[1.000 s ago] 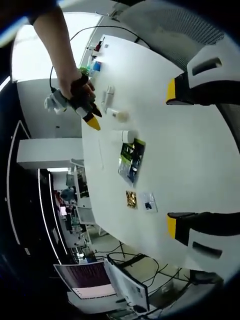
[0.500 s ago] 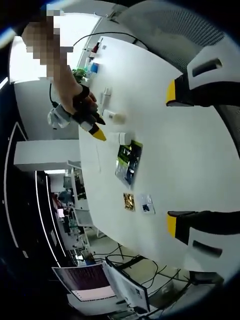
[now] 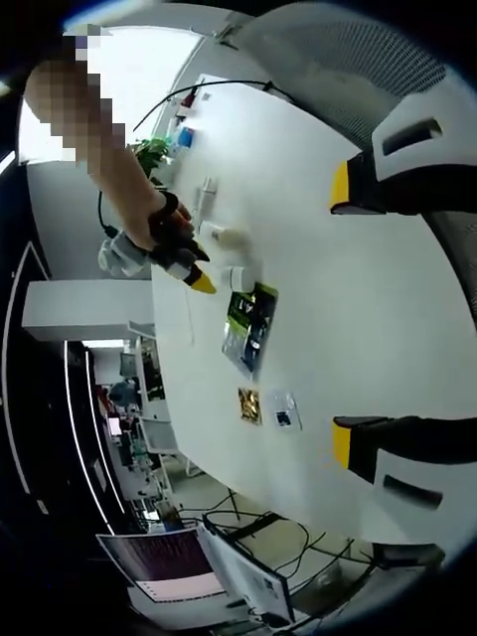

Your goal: Arrange the skincare products in the storage area until every visible bottle or jar stands upright without overlapping.

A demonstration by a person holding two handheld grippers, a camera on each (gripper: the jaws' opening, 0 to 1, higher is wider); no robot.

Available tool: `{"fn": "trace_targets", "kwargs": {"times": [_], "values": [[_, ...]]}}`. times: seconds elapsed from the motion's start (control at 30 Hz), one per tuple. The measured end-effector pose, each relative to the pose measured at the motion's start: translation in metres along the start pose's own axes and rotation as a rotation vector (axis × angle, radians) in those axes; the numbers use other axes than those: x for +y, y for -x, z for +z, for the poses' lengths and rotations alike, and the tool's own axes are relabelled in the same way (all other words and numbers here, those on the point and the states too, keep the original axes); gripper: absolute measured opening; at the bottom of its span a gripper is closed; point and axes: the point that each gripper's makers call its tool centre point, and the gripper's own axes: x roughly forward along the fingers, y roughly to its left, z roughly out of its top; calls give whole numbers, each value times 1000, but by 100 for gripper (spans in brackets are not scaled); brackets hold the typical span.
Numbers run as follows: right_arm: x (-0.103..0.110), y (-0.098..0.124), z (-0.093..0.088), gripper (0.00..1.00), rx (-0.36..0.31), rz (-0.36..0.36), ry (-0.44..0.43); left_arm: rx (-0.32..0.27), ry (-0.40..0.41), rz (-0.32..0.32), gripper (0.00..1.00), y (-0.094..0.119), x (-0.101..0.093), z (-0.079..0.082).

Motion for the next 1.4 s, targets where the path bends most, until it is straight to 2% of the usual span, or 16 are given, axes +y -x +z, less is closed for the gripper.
{"fn": "trace_targets", "kwargs": {"times": [0.07, 0.13, 0.2, 0.3, 0.53, 0.67, 0.77, 1.0, 1.13, 1.17, 1.23, 1.3, 1.4], "values": [[0, -3, -5, 57, 15, -17, -2, 3, 0, 1, 76, 0, 0, 0], [0, -11, -9, 57, 25, -18, -44, 7, 3, -1, 75, 0, -1, 0], [1, -6, -10, 56, 29, -19, -78, 11, 3, -1, 75, 0, -2, -1], [2, -6, -9, 55, 24, -24, -82, 13, 3, -3, 75, 0, -2, 0], [-3, -13, 1, 53, 26, -54, 3, 16, 11, -5, 74, 1, -3, 0], [-9, -16, 2, 43, 38, -40, 29, 24, 12, -6, 74, 1, -3, -2], [-11, -20, 2, 40, 55, -40, 52, 27, 12, -7, 74, 1, -3, -2], [-9, -27, 0, 42, 73, -24, 85, 38, 18, -18, 73, 1, -4, -4], [-10, -29, 3, 41, 94, -46, 188, 46, 12, -22, 73, 0, -5, -5], [-9, -30, 3, 41, 87, -58, 239, 49, 12, -22, 72, 0, -5, -7], [-7, -29, 2, 41, 62, -61, 242, 53, 10, -23, 72, -1, -5, -7], [-16, -30, 6, 34, 12, -83, 182, 57, 8, -22, 72, -1, -5, -8], [-20, -30, 6, 28, 0, -76, 155, 62, 12, -22, 71, -1, -5, -10]]}}
